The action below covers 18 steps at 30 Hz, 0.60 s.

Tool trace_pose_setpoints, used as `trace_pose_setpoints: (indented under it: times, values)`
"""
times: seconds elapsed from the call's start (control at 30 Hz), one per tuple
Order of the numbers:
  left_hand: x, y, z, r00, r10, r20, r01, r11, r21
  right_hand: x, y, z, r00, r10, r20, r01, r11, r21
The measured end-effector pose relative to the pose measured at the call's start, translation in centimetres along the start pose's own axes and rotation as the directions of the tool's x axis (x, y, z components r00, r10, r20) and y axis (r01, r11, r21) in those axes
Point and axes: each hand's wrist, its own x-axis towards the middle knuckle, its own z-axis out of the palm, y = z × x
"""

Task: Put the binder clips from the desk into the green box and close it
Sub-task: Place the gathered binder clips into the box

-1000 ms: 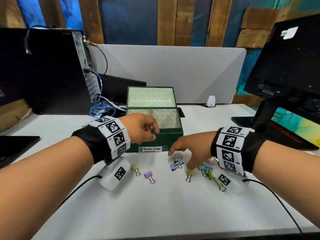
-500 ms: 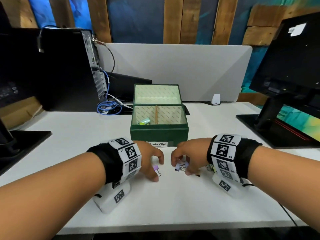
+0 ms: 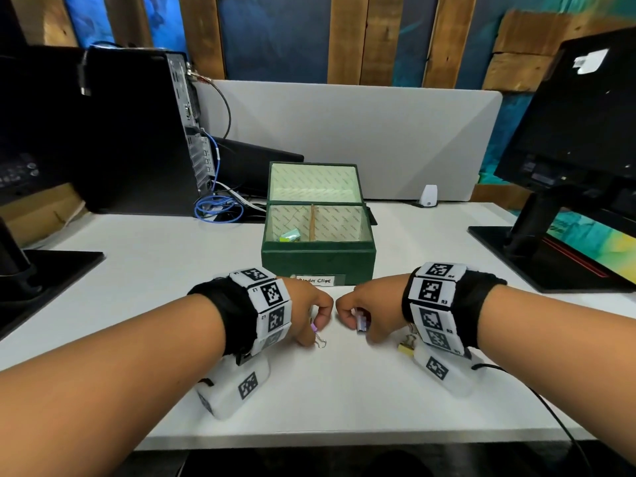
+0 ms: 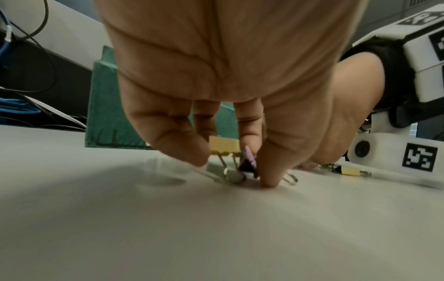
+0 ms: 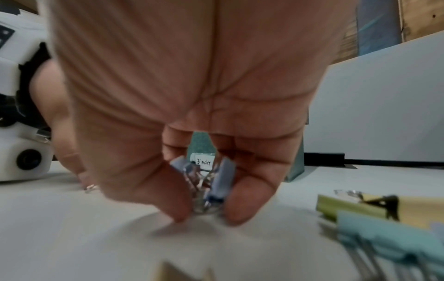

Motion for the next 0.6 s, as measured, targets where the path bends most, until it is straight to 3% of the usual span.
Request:
trace_pose_setpoints:
  times: [0.23,0.4,0.6]
  values:
    - [0.0,-0.4,-0.1,0.997,-0.026,0.067,0.031,0.997,-0.071,0.4,0.6,-0.2,1.0,0.002,-0.005,-0.002,0.999,0.035]
    - [0.0,-0.5,0.0,0.999,-0.02,0.043,0.023,0.996,-0.087,0.3,1.0,-0.3,0.999,0.025,-0.039,-0.021,0.996,0.092]
    - [0.0,-1.2,0.4,1.0,0.008,0.023,-0.004,0.986,-0.167,-1.2,2.3,-3.1,0.978,0.114,-0.176,-0.037,0.921,0.388]
